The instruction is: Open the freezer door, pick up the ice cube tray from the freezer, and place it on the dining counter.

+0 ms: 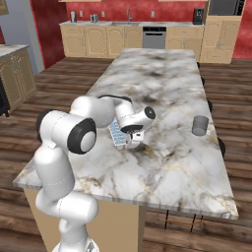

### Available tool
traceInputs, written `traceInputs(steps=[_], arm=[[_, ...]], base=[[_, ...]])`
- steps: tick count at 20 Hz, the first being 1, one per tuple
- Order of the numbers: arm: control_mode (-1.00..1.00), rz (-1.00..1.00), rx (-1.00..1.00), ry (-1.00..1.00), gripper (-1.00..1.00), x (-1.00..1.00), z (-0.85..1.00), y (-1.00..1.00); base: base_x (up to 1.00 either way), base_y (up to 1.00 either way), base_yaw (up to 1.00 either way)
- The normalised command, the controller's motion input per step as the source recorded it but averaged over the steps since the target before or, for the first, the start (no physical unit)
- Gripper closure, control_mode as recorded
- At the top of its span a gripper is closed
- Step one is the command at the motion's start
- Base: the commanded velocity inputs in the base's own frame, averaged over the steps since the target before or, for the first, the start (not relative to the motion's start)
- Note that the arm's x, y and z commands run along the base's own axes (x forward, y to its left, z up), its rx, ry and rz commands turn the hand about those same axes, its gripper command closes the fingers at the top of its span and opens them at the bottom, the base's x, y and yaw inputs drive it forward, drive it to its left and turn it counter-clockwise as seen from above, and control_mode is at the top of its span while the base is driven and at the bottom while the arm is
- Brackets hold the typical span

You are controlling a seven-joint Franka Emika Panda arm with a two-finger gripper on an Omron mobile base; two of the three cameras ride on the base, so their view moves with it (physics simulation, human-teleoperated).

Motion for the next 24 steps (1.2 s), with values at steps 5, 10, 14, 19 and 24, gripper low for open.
traceInputs(steps=[5, 10, 14, 19, 24], arm=[[-1.00, 0.00, -0.12, 0.04, -1.00, -0.20, 0.93, -0.01], [-1.00, 0.04, -0.21, 0.01, -1.00, -0.93, 0.93, 0.15], [-1.00, 0.13, -0.26, 0.03, -1.00, -1.00, 0.81, 0.42], [-1.00, 0.23, -0.29, 0.06, -1.00, -1.00, 0.78, 0.72], [-1.00, 0.23, -0.28, 0.10, -1.00, -1.00, 0.82, 0.59]], base=[[0.00, 0.00, 0.00], [0.00, 0.00, 0.00], [0.00, 0.00, 0.00], [0.00, 0.00, 0.00], [0.00, 0.00, 0.00]])
